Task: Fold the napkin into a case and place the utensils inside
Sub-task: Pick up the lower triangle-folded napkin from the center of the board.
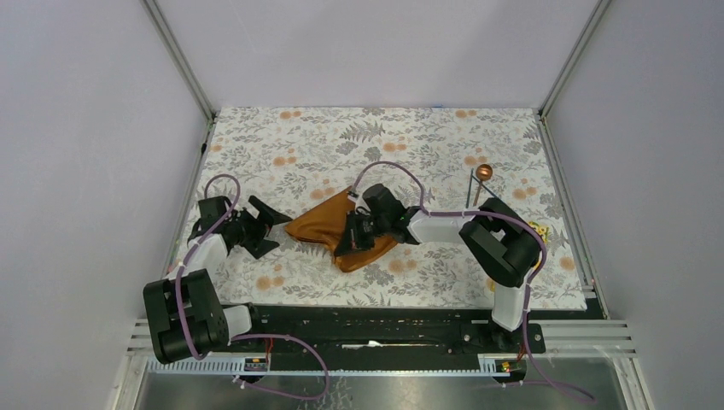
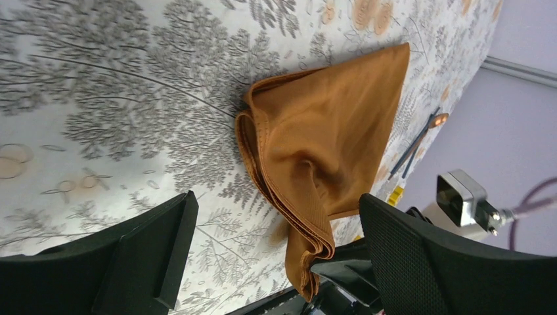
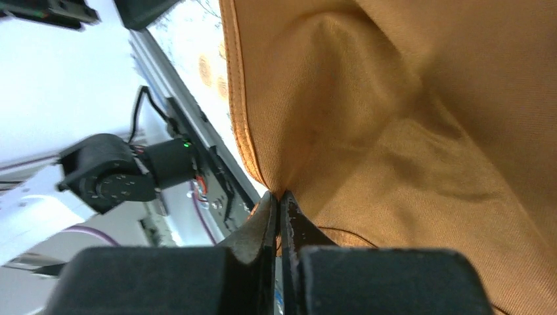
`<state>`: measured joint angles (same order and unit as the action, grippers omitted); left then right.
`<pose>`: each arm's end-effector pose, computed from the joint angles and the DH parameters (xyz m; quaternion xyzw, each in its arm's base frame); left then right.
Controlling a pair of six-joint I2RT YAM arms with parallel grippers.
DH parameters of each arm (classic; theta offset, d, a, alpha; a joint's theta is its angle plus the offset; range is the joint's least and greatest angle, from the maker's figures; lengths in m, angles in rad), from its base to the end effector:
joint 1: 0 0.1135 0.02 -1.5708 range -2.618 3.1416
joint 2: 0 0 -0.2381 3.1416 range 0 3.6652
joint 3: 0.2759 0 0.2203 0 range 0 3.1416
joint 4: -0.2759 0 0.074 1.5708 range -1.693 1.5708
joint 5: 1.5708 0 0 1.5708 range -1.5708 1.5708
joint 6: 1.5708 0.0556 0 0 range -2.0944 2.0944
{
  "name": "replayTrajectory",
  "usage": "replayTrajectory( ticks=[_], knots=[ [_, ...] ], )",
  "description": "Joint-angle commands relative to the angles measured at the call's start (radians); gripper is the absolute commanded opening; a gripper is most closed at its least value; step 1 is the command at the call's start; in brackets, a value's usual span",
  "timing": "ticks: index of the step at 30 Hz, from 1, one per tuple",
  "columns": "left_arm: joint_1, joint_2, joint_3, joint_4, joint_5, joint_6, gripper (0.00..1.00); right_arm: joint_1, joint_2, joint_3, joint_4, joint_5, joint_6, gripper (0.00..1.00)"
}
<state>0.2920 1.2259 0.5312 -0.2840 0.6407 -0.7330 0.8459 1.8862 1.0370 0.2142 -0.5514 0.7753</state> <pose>0.2077 0.0277 0.1496 -0.3651 0.8362 -0.3545 0.2043 0.2279 0.3013 0.1484 -0.1530 0.8539 0.4819 0.1230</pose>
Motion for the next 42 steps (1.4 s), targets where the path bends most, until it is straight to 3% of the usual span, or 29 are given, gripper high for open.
replayTrajectory(
  ticks=[1, 13, 16, 21, 35, 42],
  knots=[
    [-0.039, 0.004, -0.029, 0.134, 0.043, -0.054, 0.99, -0.064, -0.072, -0.074, 0.259, -0.130, 0.150, 0.00],
    [-0.084, 0.121, -0.020, 0.281, 0.049, -0.124, 0.97, -0.158, -0.084, -0.172, 0.397, -0.197, 0.218, 0.00],
    [-0.095, 0.143, -0.008, 0.281, 0.039, -0.128, 0.90, -0.163, -0.085, -0.174, 0.400, -0.203, 0.211, 0.00],
    [-0.130, 0.151, 0.007, 0.281, -0.005, -0.137, 0.69, -0.169, -0.082, -0.181, 0.405, -0.211, 0.203, 0.00],
    [-0.154, 0.238, 0.076, 0.313, -0.081, -0.110, 0.55, -0.192, -0.097, -0.202, 0.435, -0.233, 0.212, 0.00],
    [-0.188, 0.239, 0.083, 0.342, -0.060, -0.152, 0.41, -0.193, -0.091, -0.212, 0.454, -0.237, 0.224, 0.00]
  ],
)
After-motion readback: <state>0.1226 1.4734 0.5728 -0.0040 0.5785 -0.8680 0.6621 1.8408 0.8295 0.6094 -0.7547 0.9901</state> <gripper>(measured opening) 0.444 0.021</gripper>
